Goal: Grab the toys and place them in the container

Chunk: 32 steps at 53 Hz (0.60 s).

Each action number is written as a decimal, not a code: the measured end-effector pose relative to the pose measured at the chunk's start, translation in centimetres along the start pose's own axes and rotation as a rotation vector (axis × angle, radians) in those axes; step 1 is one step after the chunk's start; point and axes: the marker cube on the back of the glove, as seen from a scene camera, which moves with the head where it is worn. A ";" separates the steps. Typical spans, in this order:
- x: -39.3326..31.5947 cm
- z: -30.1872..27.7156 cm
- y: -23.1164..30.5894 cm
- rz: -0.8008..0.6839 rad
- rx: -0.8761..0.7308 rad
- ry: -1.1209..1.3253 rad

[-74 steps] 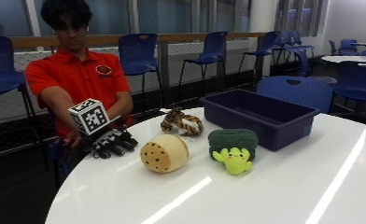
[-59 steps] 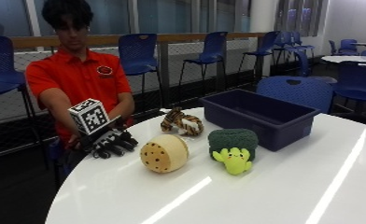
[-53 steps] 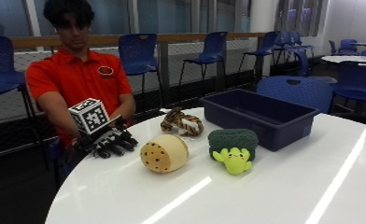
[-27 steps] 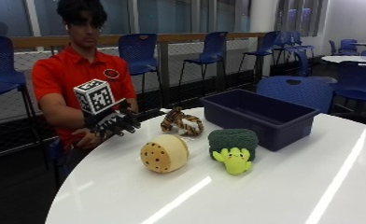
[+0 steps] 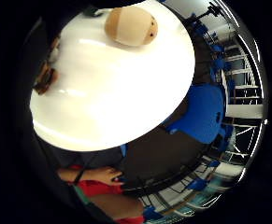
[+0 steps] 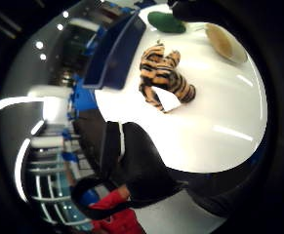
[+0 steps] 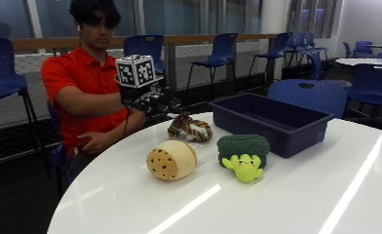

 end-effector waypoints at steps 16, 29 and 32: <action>-1.9 1.0 -2.5 -0.024 -0.033 0.024; -4.8 1.8 -5.3 -0.066 -0.056 0.035; -5.5 2.4 -6.2 -0.078 -0.070 0.043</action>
